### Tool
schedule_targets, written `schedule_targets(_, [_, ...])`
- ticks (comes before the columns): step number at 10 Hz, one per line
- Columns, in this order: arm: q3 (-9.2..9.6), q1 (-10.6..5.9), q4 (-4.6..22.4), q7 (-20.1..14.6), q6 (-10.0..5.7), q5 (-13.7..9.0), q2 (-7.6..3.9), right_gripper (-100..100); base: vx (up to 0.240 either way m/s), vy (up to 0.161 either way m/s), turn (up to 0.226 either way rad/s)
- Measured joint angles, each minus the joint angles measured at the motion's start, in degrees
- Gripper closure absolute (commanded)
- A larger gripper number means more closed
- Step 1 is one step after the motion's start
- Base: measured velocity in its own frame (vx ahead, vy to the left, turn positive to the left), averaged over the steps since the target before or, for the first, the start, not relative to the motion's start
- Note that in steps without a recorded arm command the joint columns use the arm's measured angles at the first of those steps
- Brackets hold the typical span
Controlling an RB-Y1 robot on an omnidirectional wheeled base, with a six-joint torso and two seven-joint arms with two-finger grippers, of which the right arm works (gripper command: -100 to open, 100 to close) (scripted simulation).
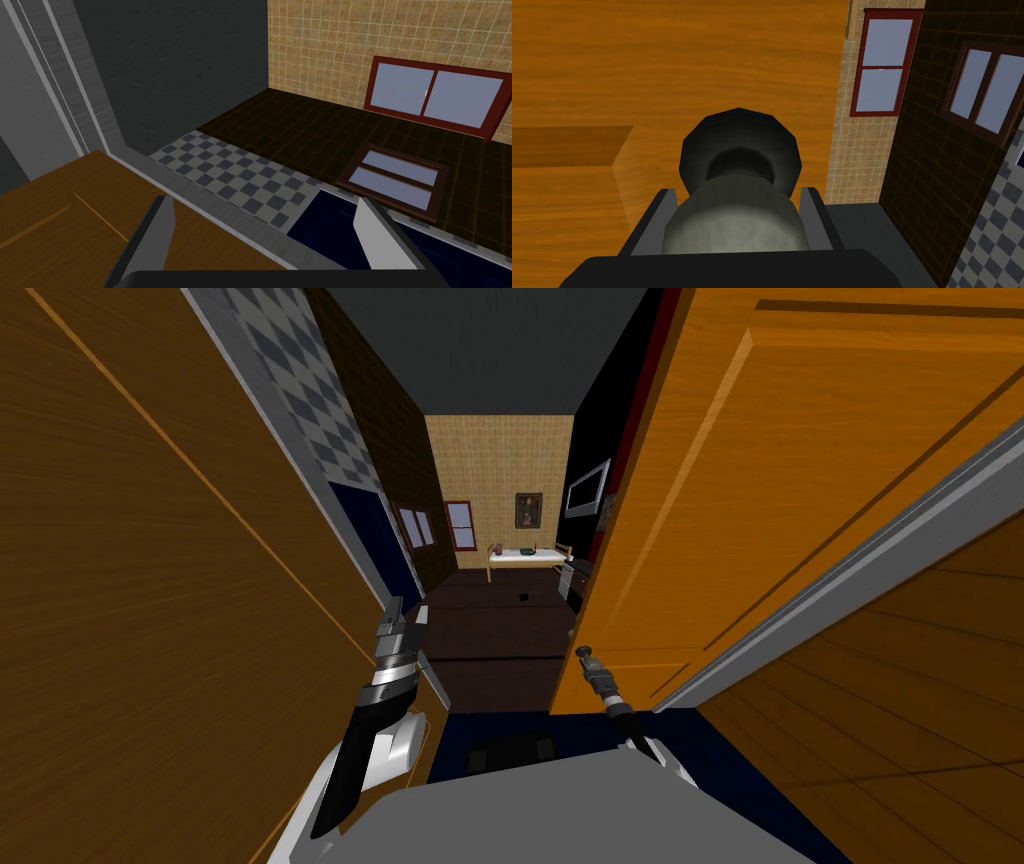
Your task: Pull the door open
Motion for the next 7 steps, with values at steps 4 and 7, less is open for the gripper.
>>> schedule_targets(4, [0.36, -0.27, 0.1, -4.3, 0.18, -1.7, -0.10, 100, -0.059, -0.022, 0.072])
schedule_targets(7, [0.57, -0.29, 0.1, -7.5, 0.35, -3.1, -0.19, 100, -0.057, -0.022, 0.086])
